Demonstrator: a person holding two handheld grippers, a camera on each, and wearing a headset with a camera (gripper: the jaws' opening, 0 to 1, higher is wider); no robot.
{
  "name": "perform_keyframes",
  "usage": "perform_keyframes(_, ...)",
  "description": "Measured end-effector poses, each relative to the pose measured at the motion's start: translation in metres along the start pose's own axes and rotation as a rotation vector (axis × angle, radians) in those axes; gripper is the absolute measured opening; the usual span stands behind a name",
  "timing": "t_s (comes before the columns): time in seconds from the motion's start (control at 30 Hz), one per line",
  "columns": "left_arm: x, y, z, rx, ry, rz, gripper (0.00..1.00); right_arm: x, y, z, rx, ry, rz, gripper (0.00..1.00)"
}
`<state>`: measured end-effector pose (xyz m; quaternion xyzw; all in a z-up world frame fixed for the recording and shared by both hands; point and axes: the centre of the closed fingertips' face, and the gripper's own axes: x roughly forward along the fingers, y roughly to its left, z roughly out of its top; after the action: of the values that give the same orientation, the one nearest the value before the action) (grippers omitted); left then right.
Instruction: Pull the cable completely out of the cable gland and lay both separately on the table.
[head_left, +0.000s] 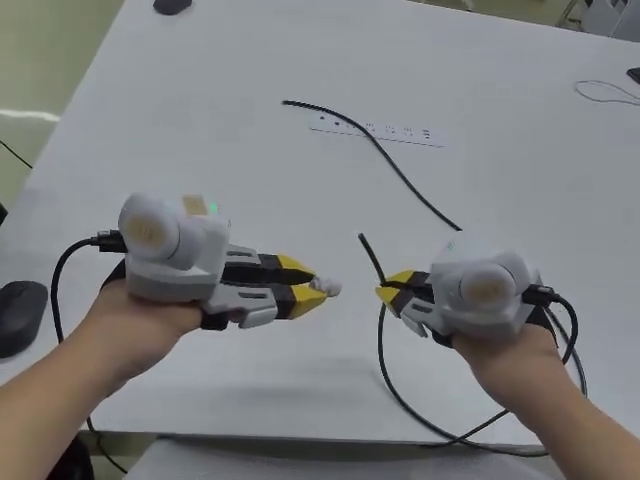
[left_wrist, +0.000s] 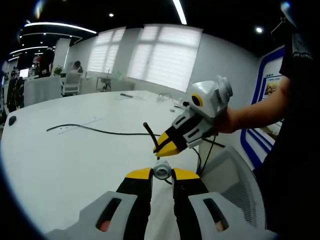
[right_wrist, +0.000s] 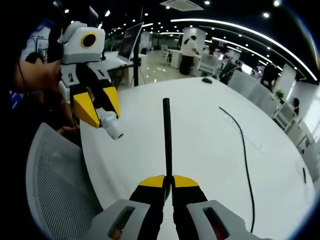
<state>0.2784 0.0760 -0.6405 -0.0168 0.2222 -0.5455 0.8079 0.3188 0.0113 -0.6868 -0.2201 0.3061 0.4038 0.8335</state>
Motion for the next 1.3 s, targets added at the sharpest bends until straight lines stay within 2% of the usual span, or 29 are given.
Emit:
perform_keyframes(0.27, -0.001, 0.008, -0.012, 0.011, 0.009, 0.013, 0.15, 0.007, 0.0, 0.019, -0.04, 0.007, 0.019, 0.0)
perform_keyframes(0.43, -0.003, 0.009, -0.026, 0.019, 0.025, 0.021, 0.15, 0.013, 0.002, 0.031, -0.08, 0.007, 0.038, 0.0)
perform_keyframes(0.53, -0.007, 0.013, -0.034, 0.014, 0.035, 0.04, 0.15, 0.018, 0.005, 0.035, -0.107, 0.02, 0.058, 0.0)
perform_keyframes(0.7, -0.014, 0.023, -0.044, -0.009, 0.018, 0.076, 0.15, 0.026, 0.009, 0.046, -0.142, 0.022, 0.081, 0.0)
perform_keyframes(0.8, -0.016, 0.027, -0.052, -0.022, 0.023, 0.095, 0.15, 0.031, 0.011, 0.052, -0.167, 0.024, 0.089, 0.0)
perform_keyframes(1.0, -0.02, 0.03, -0.068, -0.03, 0.031, 0.119, 0.15, 0.049, 0.013, 0.065, -0.216, 0.028, 0.097, 0.0)
perform_keyframes(1.17, -0.026, 0.035, -0.085, -0.068, 0.039, 0.141, 0.15, 0.067, 0.021, 0.074, -0.24, 0.032, 0.123, 0.0)
perform_keyframes(1.3, -0.032, 0.038, -0.089, -0.08, 0.032, 0.162, 0.15, 0.083, 0.027, 0.08, -0.264, 0.037, 0.148, 0.0)
